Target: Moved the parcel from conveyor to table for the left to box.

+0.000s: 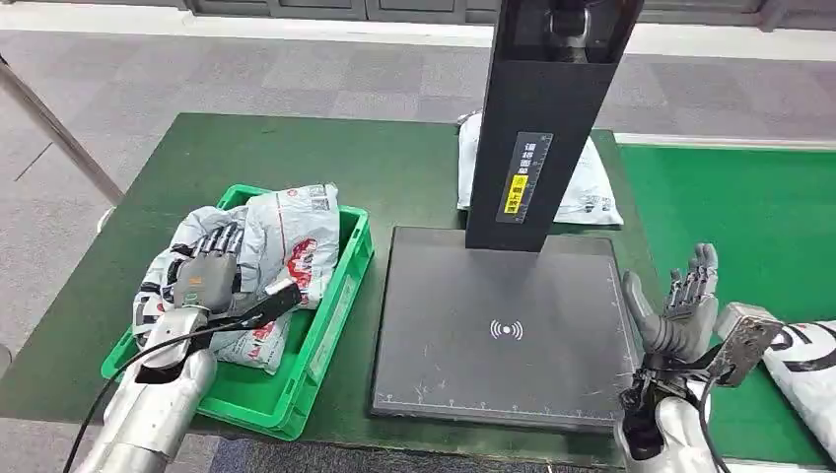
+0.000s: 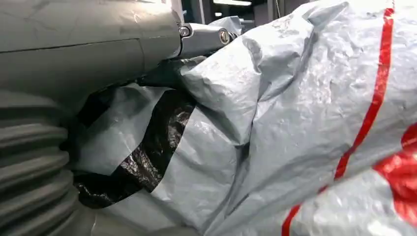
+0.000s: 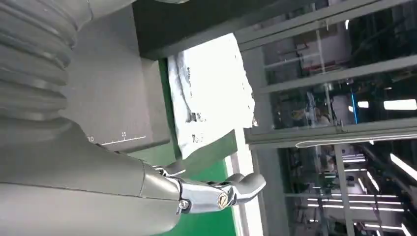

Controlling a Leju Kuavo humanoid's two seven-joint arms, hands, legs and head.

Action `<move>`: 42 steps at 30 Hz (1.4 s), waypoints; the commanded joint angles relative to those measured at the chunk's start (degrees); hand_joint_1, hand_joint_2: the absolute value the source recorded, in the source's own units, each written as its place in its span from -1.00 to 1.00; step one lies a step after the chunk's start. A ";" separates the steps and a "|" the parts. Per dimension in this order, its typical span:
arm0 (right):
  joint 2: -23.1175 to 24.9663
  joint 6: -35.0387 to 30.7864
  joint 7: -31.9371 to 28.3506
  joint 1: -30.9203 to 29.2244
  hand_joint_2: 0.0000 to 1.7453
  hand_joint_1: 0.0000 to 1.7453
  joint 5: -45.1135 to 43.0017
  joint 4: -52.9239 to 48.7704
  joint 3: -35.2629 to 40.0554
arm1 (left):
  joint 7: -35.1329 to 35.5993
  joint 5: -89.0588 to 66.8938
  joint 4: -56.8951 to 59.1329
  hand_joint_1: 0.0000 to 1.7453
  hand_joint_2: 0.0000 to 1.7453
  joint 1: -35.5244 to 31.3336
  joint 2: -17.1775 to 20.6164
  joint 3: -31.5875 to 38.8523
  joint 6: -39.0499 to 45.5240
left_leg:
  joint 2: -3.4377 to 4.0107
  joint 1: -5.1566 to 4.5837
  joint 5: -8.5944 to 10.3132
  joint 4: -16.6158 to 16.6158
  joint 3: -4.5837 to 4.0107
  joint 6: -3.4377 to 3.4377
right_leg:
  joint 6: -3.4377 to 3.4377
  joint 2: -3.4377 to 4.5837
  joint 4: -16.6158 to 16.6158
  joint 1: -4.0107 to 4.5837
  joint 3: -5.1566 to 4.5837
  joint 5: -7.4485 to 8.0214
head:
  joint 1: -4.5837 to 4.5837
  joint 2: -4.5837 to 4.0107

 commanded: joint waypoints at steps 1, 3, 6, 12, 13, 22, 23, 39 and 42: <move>0.18 0.06 0.40 -1.08 1.00 -1.00 -0.22 1.71 -2.83 | -0.20 0.48 7.06 -1.00 1.00 -1.57 1.63 -1.75 -1.16 | 0.02 0.01 0.06 -0.13 0.13 -0.01 | -0.04 -0.07 -0.11 0.03 0.12 0.05 | 0.02 0.00; 0.30 0.22 0.56 -0.89 1.00 -1.00 -0.29 1.39 -2.98 | 0.62 0.74 7.34 -1.00 1.00 -1.71 2.05 -2.58 -0.80 | 0.03 0.02 0.06 -0.12 0.13 -0.02 | -0.04 -0.06 -0.12 0.04 0.12 0.06 | 0.02 0.00; 0.44 0.34 0.82 0.11 1.00 -1.00 -0.36 0.23 -3.36 | 1.98 2.30 7.84 -1.00 1.00 -2.05 2.13 -2.35 2.23 | 0.03 0.02 0.08 -0.16 0.18 -0.03 | -0.07 -0.07 -0.11 0.04 0.13 0.07 | 0.02 0.00; 0.49 0.42 1.23 1.93 1.00 -1.00 -0.60 -1.19 -3.25 | -4.97 17.15 0.18 -1.00 -1.00 0.35 0.19 3.58 15.86 | 0.01 0.01 0.06 -0.07 0.17 -0.05 | -0.05 -0.04 0.02 0.03 0.08 0.03 | 0.00 0.00; 0.46 0.41 1.23 2.03 1.00 -1.00 -0.62 -1.15 -3.13 | -4.82 17.49 -1.13 -1.00 -1.00 0.67 0.63 3.35 15.53 | 0.05 0.04 0.03 -0.01 0.10 -0.05 | -0.04 0.01 0.04 0.06 0.03 0.02 | 0.02 0.00; -1.86 0.68 -0.33 0.09 1.00 -1.00 -3.84 3.63 -0.47 | -20.90 50.48 -20.44 -1.00 -1.00 7.62 -3.21 4.17 17.82 | 0.08 0.04 0.00 -0.03 0.10 -0.02 | -0.01 0.01 -0.01 0.06 0.07 0.03 | 0.02 0.00; -2.28 0.77 -0.51 -0.96 1.00 -1.00 -4.28 4.95 0.18 | -21.79 54.52 -22.09 -1.00 -1.00 8.61 -2.91 2.44 15.52 | 0.09 0.03 0.00 0.00 0.06 -0.03 | -0.01 0.05 0.04 0.04 0.02 0.03 | 0.00 -0.02; -4.38 -0.66 -1.15 -4.78 1.00 -1.00 -4.84 9.17 2.61 | -24.34 66.14 -19.87 -1.00 1.00 6.91 -2.63 -12.47 3.01 | -0.06 0.01 0.04 -0.05 0.02 -0.01 | -0.01 -0.14 -0.08 0.02 0.09 0.03 | 0.02 0.00; -4.59 -1.31 -1.26 -5.15 1.00 -1.00 -4.10 9.93 3.04 | -25.06 69.77 -19.67 -1.00 1.00 6.77 -2.59 -12.85 0.70 | 0.00 0.01 0.02 -0.05 0.01 -0.01 | -0.02 -0.10 -0.07 0.02 0.07 0.04 | 0.02 0.00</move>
